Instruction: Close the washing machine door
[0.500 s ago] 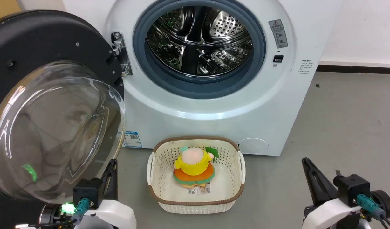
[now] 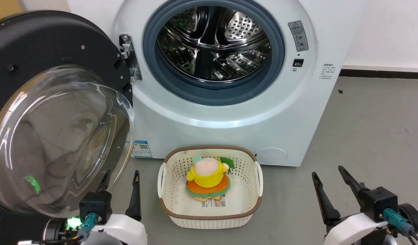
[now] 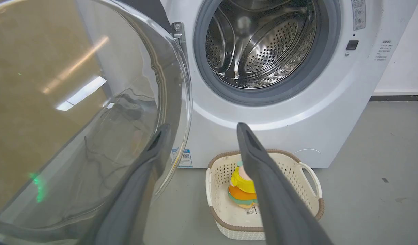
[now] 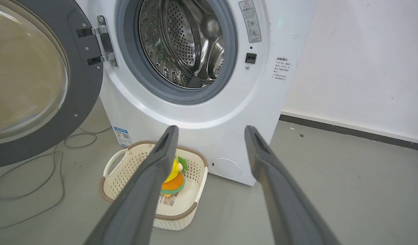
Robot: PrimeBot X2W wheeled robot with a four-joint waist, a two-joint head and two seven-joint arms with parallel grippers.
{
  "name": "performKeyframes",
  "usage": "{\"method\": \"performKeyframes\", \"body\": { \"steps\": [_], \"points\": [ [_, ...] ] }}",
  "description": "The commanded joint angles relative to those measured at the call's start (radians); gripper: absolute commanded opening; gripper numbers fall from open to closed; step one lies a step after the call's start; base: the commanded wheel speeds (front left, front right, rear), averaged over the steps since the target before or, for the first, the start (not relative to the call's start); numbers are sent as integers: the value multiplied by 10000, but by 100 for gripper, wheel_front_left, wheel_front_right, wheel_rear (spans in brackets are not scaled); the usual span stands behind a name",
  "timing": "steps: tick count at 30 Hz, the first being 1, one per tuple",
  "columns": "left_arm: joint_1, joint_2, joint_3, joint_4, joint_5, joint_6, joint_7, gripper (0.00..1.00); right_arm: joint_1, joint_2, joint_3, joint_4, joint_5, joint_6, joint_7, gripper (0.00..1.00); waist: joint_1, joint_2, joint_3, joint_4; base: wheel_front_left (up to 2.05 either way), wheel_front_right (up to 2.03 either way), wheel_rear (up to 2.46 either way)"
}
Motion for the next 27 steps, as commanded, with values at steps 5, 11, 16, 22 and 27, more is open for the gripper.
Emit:
{"method": "performKeyframes", "body": {
  "steps": [5,11,16,22,27],
  "points": [
    [13,-1,-49,24,-51,70,-187,100,49,5,5,28,141,1,-189,100,0,0,-3,91,0,0,0],
    [27,5,-78,22,-71,104,-313,100,82,8,27,41,203,1,-315,100,0,0,-16,266,0,0,0],
    [42,9,-96,18,-92,134,-417,100,109,10,48,44,254,2,-419,100,0,0,-31,469,0,0,0],
    [43,14,-145,16,-106,164,-542,100,153,7,61,56,330,2,-544,100,0,0,-46,812,0,0,0],
    [76,28,-149,10,-120,188,-626,100,150,6,95,71,390,2,-628,100,0,0,-67,1047,0,0,0]
  ]
}}
